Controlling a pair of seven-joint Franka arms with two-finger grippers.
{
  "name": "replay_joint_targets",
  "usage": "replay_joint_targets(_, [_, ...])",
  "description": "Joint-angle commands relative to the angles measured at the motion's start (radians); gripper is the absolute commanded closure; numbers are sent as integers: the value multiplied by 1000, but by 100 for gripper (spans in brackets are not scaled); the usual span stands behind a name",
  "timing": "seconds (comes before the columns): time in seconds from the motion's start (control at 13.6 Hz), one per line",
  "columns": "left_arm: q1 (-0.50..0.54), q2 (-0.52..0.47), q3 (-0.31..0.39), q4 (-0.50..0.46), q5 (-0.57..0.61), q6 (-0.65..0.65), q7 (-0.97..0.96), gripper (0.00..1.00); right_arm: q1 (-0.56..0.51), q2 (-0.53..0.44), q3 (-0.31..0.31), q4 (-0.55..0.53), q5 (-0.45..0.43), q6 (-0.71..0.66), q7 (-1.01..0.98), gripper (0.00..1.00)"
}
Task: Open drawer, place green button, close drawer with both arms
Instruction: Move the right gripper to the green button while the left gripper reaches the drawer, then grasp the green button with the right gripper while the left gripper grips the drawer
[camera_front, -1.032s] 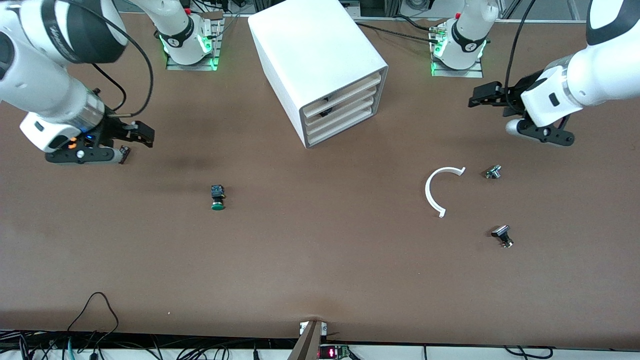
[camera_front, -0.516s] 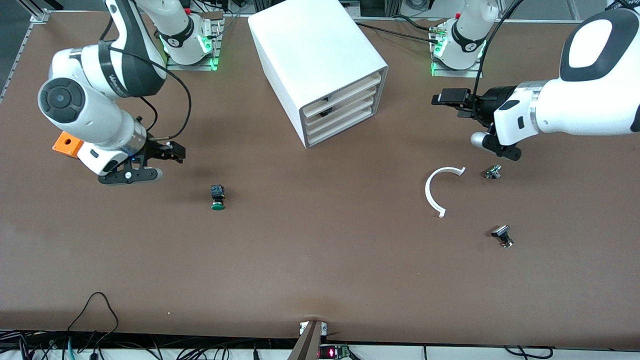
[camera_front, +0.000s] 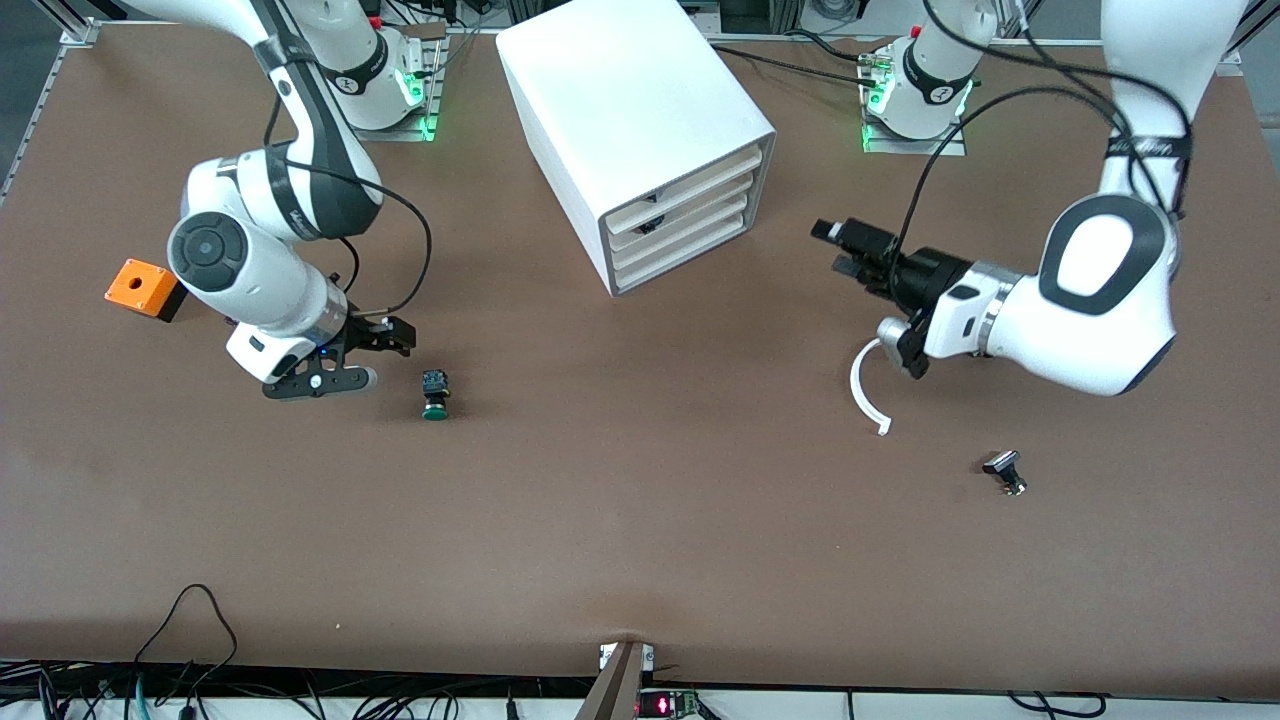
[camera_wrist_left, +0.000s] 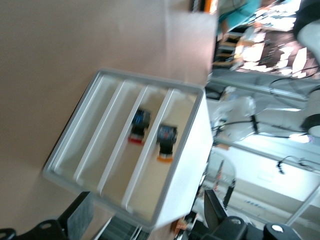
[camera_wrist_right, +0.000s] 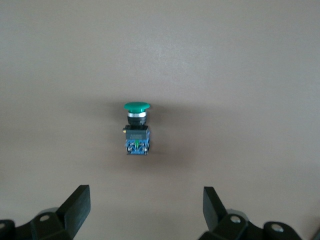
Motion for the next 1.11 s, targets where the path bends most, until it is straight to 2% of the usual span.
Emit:
replay_joint_targets(0.0, [5, 75, 2, -101, -164, 57, 203, 6, 10, 29, 2, -36, 15, 76, 6, 0])
replay_joint_targets(0.37, [-13, 177, 0, -138, -198, 128, 371, 14, 31, 115, 2, -46, 15, 183, 8, 0])
replay_joint_targets(0.52, [-35, 225, 0, -146, -213, 132, 484, 31, 33, 152, 2, -51, 15, 229, 8, 0])
replay_joint_targets(0.66, [-77, 228, 0, -191, -225, 138, 508, 31, 45, 172, 2, -60, 15, 258, 8, 0])
replay_joint_targets(0.74, [-87, 224, 0, -236, -259, 138, 511, 38, 45, 181, 2, -60, 15, 265, 8, 0])
replay_joint_targets(0.81, [-90, 219, 0, -282, -303, 138, 523, 38, 45, 187, 2, -60, 15, 269, 8, 0])
replay_joint_targets(1.03, [-116, 221, 0, -336, -310, 202, 641, 38, 45, 209, 2, -63, 15, 283, 8, 0])
